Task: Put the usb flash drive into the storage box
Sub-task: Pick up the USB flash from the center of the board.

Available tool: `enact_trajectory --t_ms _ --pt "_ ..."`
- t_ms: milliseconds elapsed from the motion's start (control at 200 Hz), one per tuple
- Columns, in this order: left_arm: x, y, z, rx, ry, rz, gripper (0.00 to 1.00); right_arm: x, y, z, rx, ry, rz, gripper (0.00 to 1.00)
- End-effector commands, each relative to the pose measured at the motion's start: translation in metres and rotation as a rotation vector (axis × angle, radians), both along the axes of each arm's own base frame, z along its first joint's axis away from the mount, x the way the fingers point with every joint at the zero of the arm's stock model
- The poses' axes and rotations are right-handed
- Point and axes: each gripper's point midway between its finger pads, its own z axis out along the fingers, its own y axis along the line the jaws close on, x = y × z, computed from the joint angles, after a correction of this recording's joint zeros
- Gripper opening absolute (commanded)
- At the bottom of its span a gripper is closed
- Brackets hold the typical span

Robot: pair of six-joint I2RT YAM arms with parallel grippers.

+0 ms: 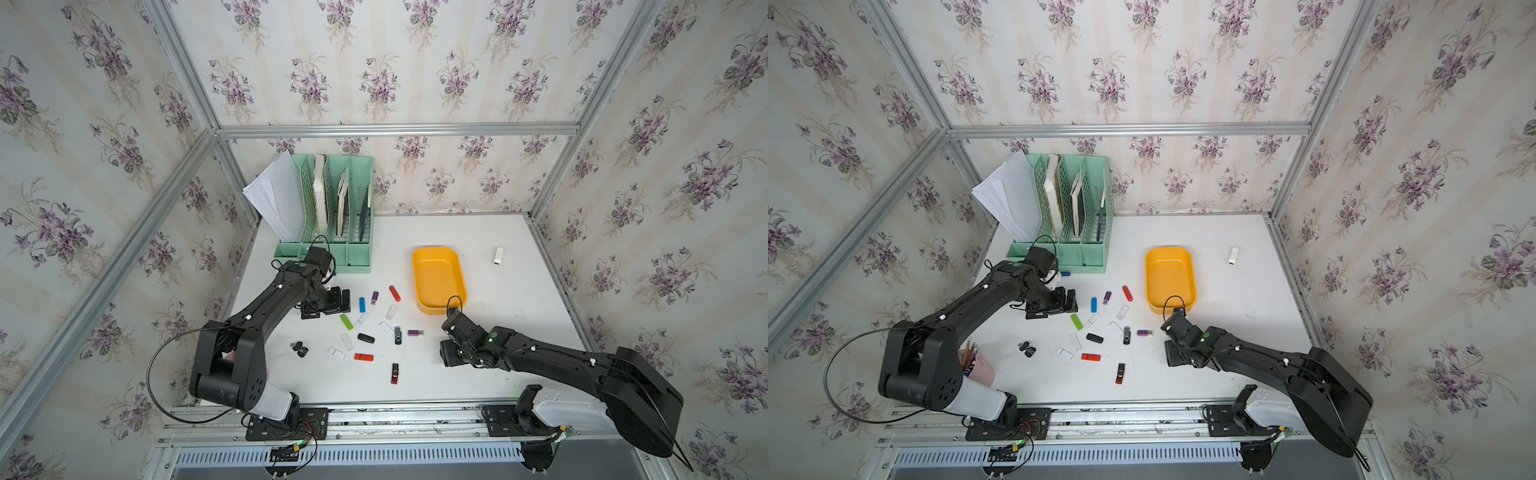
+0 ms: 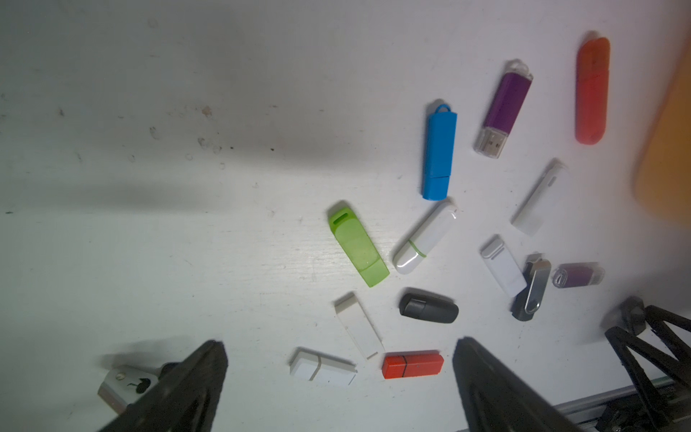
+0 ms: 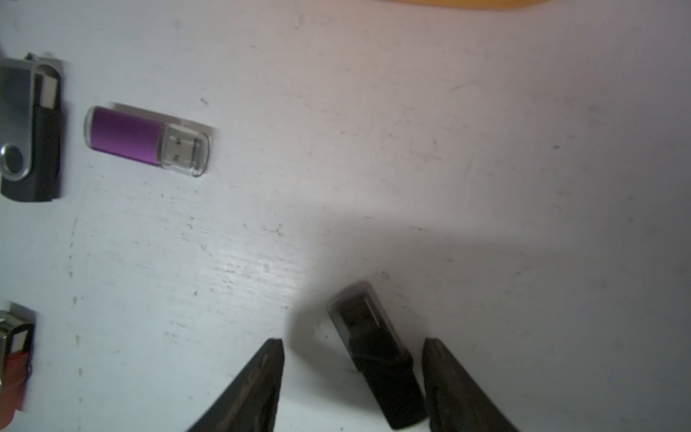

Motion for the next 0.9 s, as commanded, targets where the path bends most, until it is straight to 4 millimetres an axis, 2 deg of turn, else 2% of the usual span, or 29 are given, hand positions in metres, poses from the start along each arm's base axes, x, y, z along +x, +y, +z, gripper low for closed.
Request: enact_trajectory --t_ms 0,484,894 --pt "0.002 -0.001 0.001 -0.006 -0.002 -0.005 0.99 -0.005 0.000 -0.003 -0.012 0.030 -0.001 0.56" --pt "0.002 -0.005 -0.008 -0.013 0.025 -0.013 0.99 -0.010 -0.002 -0.013 -0.061 0.071 0.004 0.35" --pt "-0.001 -0.009 -0.015 -0.016 0.050 -0.023 0.99 -0.010 -0.001 -0.008 -0.066 0.063 0.000 0.23"
